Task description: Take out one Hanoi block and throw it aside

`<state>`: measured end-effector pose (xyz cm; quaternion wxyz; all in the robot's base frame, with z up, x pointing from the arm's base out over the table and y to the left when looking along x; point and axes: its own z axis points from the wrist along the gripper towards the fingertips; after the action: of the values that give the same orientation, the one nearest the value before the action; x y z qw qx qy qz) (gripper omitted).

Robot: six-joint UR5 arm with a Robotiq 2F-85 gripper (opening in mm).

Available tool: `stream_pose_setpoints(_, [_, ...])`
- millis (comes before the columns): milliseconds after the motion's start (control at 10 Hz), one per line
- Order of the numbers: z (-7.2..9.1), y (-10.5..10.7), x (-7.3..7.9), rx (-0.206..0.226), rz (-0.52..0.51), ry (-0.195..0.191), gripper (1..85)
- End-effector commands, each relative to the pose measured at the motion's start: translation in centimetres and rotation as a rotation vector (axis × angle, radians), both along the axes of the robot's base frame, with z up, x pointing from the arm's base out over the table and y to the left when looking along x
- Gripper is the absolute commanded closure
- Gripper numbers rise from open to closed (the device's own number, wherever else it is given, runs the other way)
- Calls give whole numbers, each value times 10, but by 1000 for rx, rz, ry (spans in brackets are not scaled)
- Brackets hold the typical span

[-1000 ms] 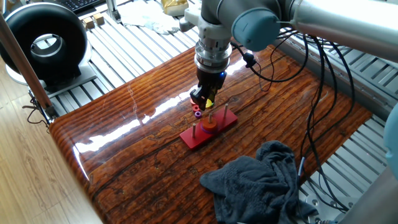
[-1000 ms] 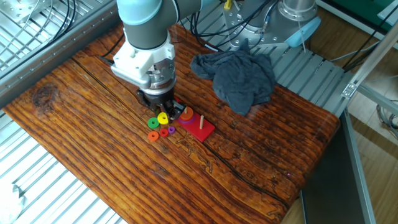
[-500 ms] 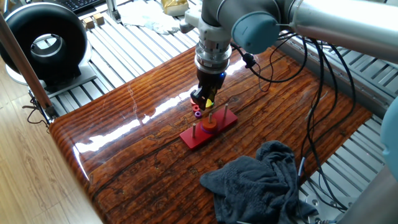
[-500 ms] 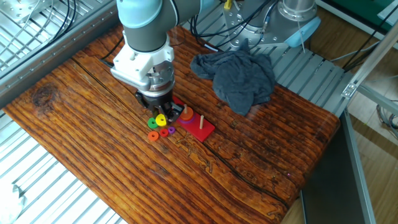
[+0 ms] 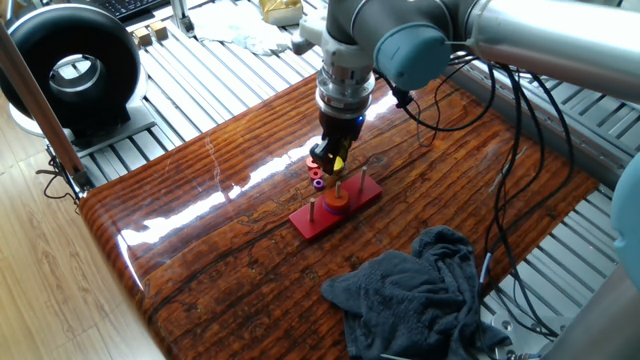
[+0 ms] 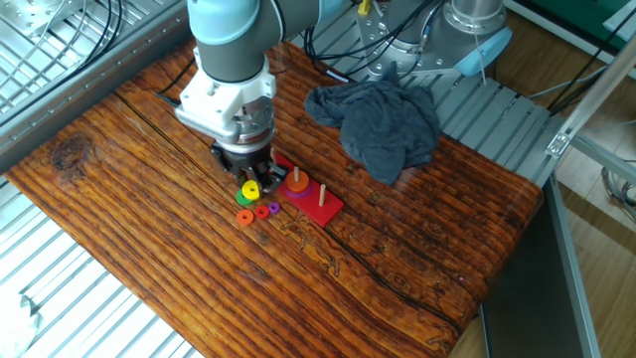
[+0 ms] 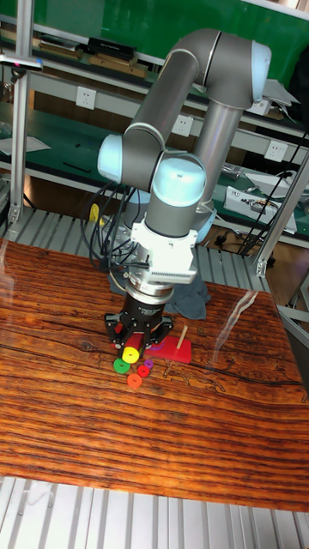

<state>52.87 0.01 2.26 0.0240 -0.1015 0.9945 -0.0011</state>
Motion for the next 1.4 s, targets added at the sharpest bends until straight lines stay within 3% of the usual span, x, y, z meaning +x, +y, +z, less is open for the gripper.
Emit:
stream_pose_setpoints(0, [1,-9,3,-17,20,-13,470])
stream_pose_setpoints(300, [1,-16,5,-35,39,-18,470])
stream_pose_setpoints(600, [-5,-18,0,16,40,-22,470])
stream_pose_setpoints(1100, [-9,-42,-4,30,86,-26,473])
stream_pose_setpoints(1300, [-10,-43,-4,29,72,-23,400])
